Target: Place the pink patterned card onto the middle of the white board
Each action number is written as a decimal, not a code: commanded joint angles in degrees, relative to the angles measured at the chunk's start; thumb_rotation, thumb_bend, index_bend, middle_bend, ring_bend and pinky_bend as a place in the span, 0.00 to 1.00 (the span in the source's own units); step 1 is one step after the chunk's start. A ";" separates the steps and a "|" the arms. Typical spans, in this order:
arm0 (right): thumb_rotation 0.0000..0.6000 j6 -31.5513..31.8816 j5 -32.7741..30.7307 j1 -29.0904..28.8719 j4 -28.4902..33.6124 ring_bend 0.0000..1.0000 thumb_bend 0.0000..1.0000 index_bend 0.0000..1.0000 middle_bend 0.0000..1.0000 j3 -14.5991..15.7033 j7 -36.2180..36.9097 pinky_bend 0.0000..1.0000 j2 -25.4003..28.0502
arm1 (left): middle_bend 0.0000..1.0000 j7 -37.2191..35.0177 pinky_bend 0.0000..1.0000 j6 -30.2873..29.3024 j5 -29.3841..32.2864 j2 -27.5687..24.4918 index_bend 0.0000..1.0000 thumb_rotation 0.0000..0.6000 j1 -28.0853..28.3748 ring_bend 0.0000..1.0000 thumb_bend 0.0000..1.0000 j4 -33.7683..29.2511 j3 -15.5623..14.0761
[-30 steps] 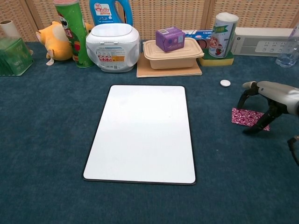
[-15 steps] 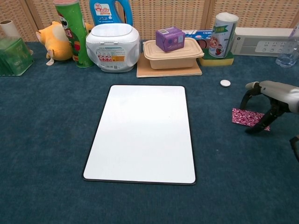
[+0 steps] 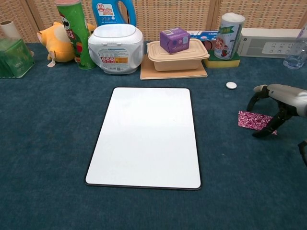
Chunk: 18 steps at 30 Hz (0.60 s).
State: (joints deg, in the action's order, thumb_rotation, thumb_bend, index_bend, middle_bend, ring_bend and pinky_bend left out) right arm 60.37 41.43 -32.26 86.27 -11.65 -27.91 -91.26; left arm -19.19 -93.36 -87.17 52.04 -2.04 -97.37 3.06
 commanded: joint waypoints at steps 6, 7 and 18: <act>1.00 3.16 3.55 0.44 -0.98 0.00 0.26 0.48 0.02 0.04 1.65 0.00 -1.22 | 0.00 -0.26 0.00 -0.03 -0.02 -0.04 0.00 1.00 -0.02 0.00 0.09 0.05 0.00; 1.00 3.54 4.18 0.57 -1.10 0.00 0.26 0.49 0.03 0.07 2.04 0.00 -1.36 | 0.00 -0.27 0.00 -0.04 -0.05 -0.04 0.00 1.00 -0.02 0.00 0.09 0.06 0.00; 1.00 5.09 8.92 0.42 5.60 0.00 0.27 0.49 0.03 -0.03 2.17 0.00 0.71 | 0.00 -0.44 0.00 0.00 -0.33 -0.14 0.00 1.00 0.03 0.00 0.09 0.03 -0.09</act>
State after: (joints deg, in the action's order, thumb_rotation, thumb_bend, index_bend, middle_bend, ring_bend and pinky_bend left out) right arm 65.13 49.61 -31.57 90.80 -11.61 -25.24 -91.01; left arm -19.62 -93.36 -87.50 51.90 -2.01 -97.33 2.96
